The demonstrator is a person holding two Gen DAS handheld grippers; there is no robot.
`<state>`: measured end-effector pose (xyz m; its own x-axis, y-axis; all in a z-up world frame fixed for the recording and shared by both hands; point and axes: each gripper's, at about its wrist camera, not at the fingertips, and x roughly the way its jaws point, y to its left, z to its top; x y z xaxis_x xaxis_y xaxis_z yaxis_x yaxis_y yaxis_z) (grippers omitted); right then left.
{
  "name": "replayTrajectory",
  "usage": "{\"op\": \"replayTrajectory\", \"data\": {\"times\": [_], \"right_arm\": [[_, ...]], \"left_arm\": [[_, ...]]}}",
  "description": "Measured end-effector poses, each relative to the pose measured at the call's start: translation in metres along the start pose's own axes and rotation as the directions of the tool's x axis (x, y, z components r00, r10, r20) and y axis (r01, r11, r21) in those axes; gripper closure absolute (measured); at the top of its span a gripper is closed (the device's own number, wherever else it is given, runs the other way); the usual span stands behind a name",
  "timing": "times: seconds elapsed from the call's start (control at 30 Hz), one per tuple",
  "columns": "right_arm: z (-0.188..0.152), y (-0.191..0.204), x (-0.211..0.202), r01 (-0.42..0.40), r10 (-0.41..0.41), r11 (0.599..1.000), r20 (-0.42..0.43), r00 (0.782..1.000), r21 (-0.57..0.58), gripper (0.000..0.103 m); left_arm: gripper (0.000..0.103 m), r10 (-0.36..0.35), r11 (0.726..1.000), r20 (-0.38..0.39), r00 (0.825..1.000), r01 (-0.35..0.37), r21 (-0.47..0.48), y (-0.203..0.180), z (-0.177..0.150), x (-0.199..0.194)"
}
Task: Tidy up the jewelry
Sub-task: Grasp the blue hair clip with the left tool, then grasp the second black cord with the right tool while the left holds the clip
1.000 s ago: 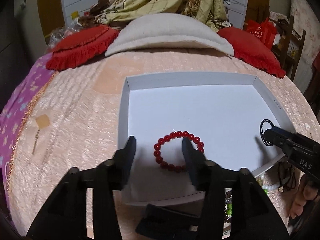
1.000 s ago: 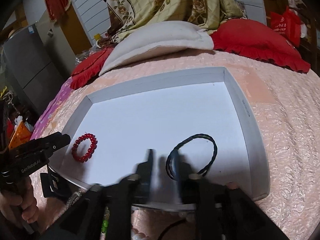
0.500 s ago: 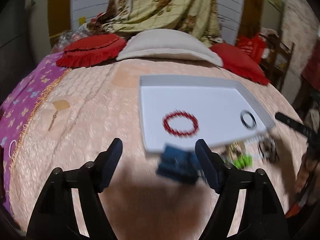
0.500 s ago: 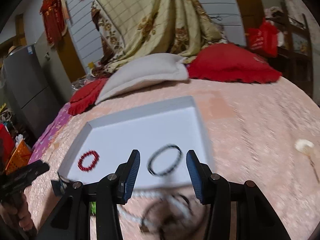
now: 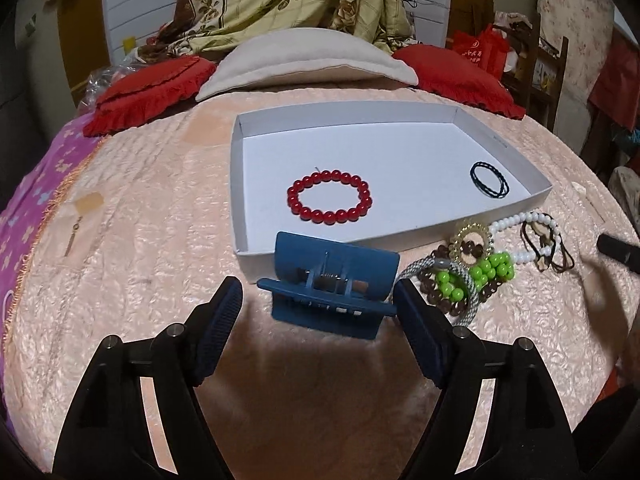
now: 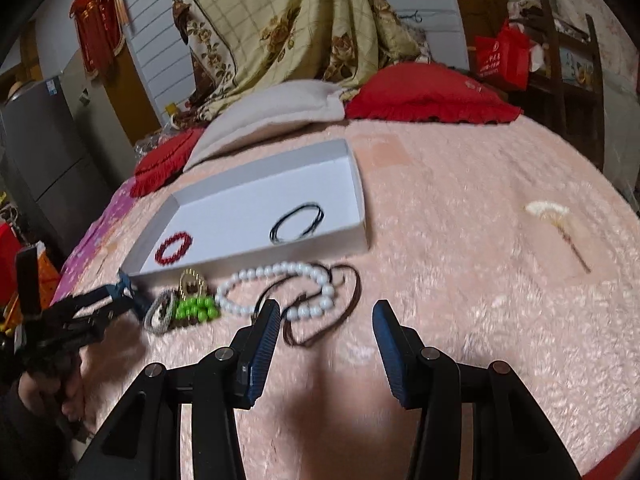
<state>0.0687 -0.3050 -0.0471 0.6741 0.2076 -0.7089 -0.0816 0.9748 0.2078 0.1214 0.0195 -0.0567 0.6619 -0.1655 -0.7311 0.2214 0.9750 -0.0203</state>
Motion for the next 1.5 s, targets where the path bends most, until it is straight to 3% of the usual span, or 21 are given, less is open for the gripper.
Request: {"op": "replayTrajectory", "data": {"times": [0.13,0.33,0.4,0.47,0.5,0.53,0.67,0.87,1.1,1.3,1.4,1.5], "right_arm": [[-0.006,0.013,0.016,-0.022,0.017,0.997,-0.075,0.997,-0.076,0.057],[-0.005,0.02,0.026,-0.059,0.052,0.993,-0.075,0.996,-0.097,0.057],[-0.002,0.022,0.027,-0.082,0.075,0.991,-0.062,0.995,-0.101,0.057],[0.001,0.024,0.029,-0.096,0.092,0.99,-0.045,0.995,-0.099,0.057],[0.002,0.026,0.031,-0.1,0.095,0.99,-0.049,0.994,-0.1,0.059],[0.002,0.027,0.035,-0.104,0.098,0.989,-0.064,0.993,-0.106,0.069],[-0.001,0.043,0.043,-0.117,0.103,0.98,-0.095,0.99,-0.163,0.076],[0.0,0.059,0.055,-0.062,0.042,0.965,-0.084,0.996,-0.254,0.076],[0.004,0.064,0.077,-0.046,0.016,0.966,-0.117,0.993,-0.254,0.077],[0.004,0.055,0.075,-0.047,0.021,0.975,-0.121,0.992,-0.217,0.098],[0.001,0.053,0.062,-0.09,0.068,0.976,-0.114,0.991,-0.199,0.098],[0.0,0.055,0.031,-0.117,0.112,0.972,-0.038,0.993,-0.203,0.098]], "left_arm": [[0.025,-0.009,1.0,-0.006,1.0,0.009,-0.01,-0.002,-0.001,0.006],[0.026,-0.009,1.0,0.023,1.0,0.01,-0.021,-0.006,-0.002,0.007],[0.038,-0.012,0.998,0.049,0.999,0.015,-0.06,0.0,-0.002,0.005],[0.038,-0.009,0.996,0.058,0.998,0.013,-0.083,0.003,-0.003,0.003],[0.038,0.003,0.996,0.059,0.998,0.002,-0.088,0.003,-0.004,0.002],[0.038,0.008,0.996,0.062,0.998,-0.002,-0.092,0.003,-0.004,0.001],[0.038,0.026,0.994,0.064,0.998,-0.019,-0.103,0.004,-0.005,0.001],[0.038,0.027,0.993,0.059,0.998,-0.02,-0.113,0.006,-0.005,0.003],[0.038,0.025,0.993,0.057,0.998,-0.018,-0.114,0.007,-0.005,0.004],[0.038,0.025,0.993,0.057,0.998,-0.019,-0.115,0.007,-0.005,0.004],[0.038,0.027,0.993,0.057,0.998,-0.02,-0.114,0.007,-0.005,0.004],[0.038,0.028,0.993,0.057,0.998,-0.021,-0.112,0.006,-0.005,0.004]]}}
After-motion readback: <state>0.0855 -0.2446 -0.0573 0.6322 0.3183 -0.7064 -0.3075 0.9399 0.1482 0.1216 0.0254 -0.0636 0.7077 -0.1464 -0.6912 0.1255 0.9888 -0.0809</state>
